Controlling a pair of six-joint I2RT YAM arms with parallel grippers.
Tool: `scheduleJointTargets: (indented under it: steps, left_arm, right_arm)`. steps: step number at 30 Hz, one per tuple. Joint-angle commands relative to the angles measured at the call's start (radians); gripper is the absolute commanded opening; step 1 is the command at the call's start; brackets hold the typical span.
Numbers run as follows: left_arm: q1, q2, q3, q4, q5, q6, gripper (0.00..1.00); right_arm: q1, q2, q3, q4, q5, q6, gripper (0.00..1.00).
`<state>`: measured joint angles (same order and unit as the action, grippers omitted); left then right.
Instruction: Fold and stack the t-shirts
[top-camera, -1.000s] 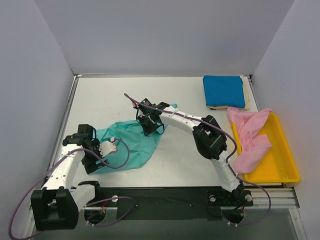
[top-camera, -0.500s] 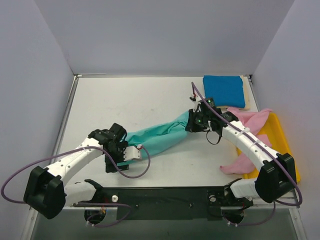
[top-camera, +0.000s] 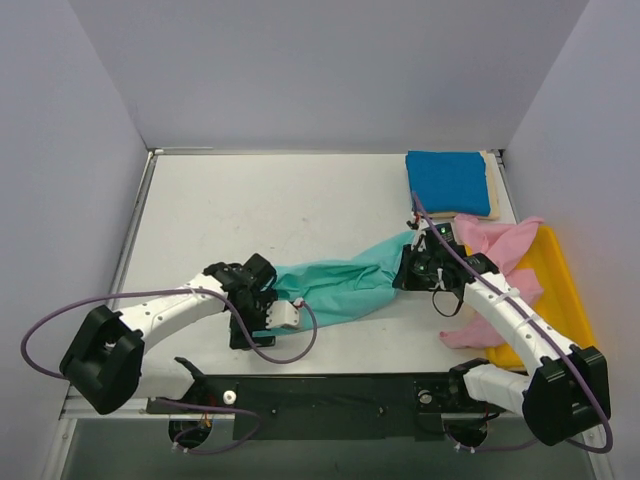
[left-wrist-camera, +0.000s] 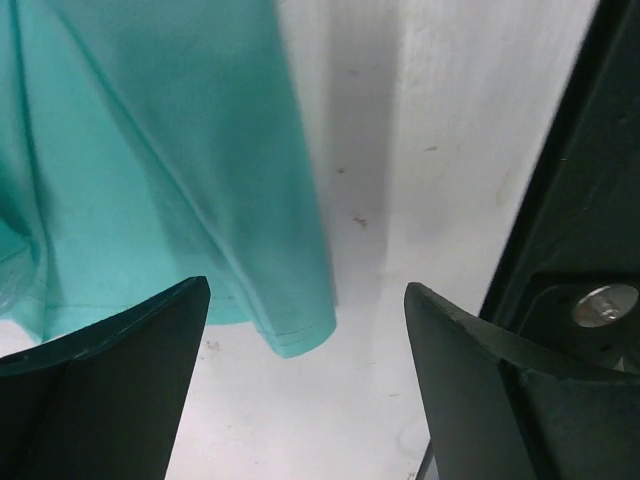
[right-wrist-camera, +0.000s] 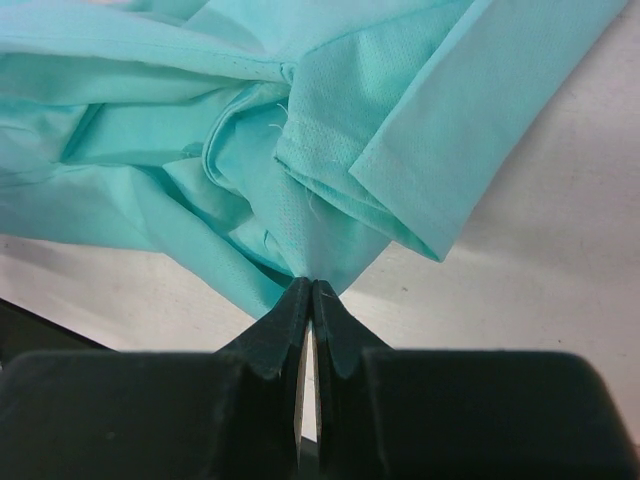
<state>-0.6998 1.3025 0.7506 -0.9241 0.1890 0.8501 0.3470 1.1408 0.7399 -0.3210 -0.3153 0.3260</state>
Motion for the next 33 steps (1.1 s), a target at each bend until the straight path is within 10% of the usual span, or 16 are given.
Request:
scheduleJointTargets:
  steps: [1,6,26,33]
  left_arm:
    - [0.106,0.049,0.042,0.065,0.024,0.047,0.88]
    - [0.187,0.155,0.104,-0.021,0.130,0.063,0.60]
    - [0.197,0.182,0.062,-0.064,0.052,0.061,0.57]
    - [0.342,0.158,0.181,-0.176,0.165,0.107,0.70]
  right_arm:
    - [-0.023,-0.038,-0.017,-0.026,0.002,0.012,0.00]
    - [-0.029,-0.043,-0.039,-0.027,0.018,-0.004,0.00]
    - [-0.040,-0.107,-0.094,-0.010,0.025,0.019,0.00]
    - [-0.049,-0.121,-0.117,-0.009,0.024,0.021,0.00]
